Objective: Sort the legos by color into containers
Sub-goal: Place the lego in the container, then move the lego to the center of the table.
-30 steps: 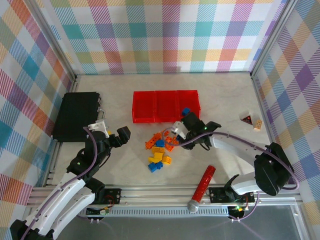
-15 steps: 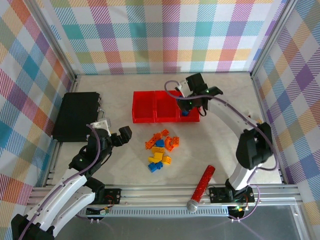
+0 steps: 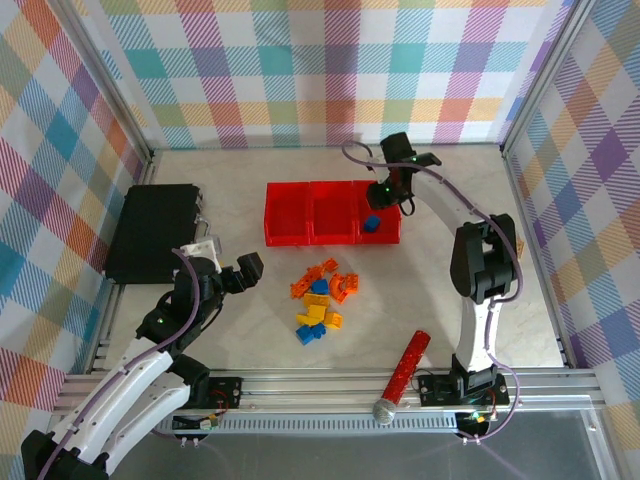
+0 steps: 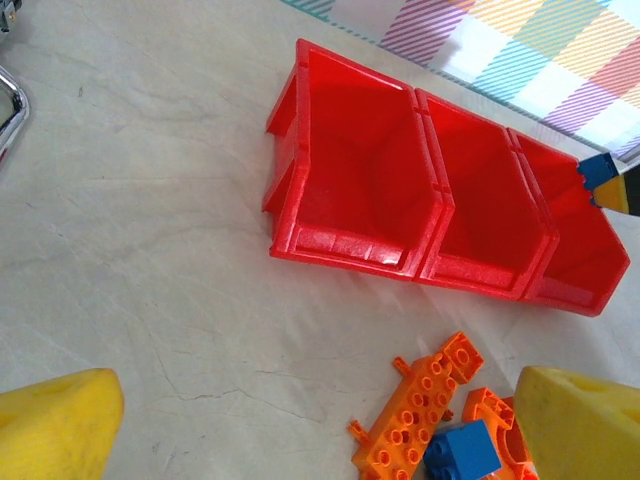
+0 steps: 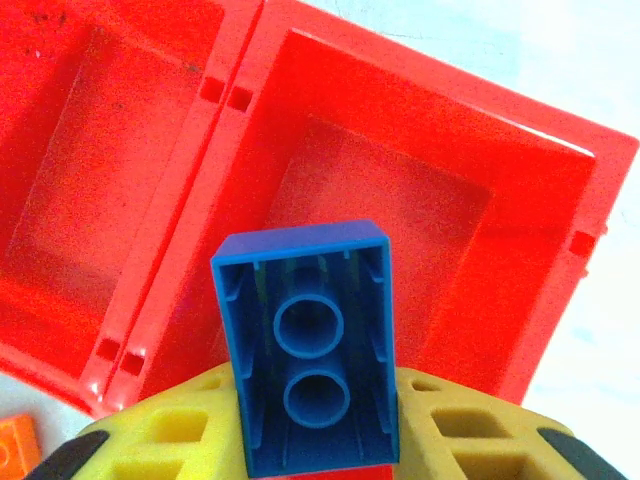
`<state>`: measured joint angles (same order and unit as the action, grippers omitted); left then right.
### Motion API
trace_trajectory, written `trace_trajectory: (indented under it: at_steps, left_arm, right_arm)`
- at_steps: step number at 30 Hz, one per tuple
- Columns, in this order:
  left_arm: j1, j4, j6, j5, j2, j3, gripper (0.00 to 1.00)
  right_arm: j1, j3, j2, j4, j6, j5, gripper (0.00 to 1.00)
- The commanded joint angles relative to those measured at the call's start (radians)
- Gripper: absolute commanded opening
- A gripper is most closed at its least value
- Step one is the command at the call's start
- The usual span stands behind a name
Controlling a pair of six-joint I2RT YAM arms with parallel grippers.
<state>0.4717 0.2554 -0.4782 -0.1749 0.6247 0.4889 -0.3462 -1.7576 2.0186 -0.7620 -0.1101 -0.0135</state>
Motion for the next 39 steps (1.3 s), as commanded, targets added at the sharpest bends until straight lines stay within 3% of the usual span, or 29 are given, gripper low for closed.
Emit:
trace_trajectory:
  at_steps: [1, 9, 23, 33, 39]
  left_arm:
    - [0.010, 0.003, 0.016, -0.003, -0.001, 0.028, 1.00]
    - [0.010, 0.014, 0.013, -0.003, -0.009, 0.026, 1.00]
    - [0.011, 0.068, 0.004, -0.002, -0.048, 0.022, 1.00]
    - [0.011, 0.097, 0.021, 0.019, -0.044, 0.022, 1.00]
    - [0.012, 0.084, 0.016, 0.036, -0.031, 0.000, 1.00]
  right_arm:
    - [-0.002, -0.032, 0.038, -0.026, 0.032, 0.029, 0.34]
    - [0.000, -0.047, 0.070, -0.021, 0.021, 0.036, 0.36]
    - [0.000, -0.057, 0.051, -0.041, 0.028, 0.081, 0.55]
    - [0.000, 0.009, -0.128, -0.087, 0.167, 0.078, 0.66]
    - [-0.002, 0.224, -0.315, -0.029, 0.310, 0.216, 0.68]
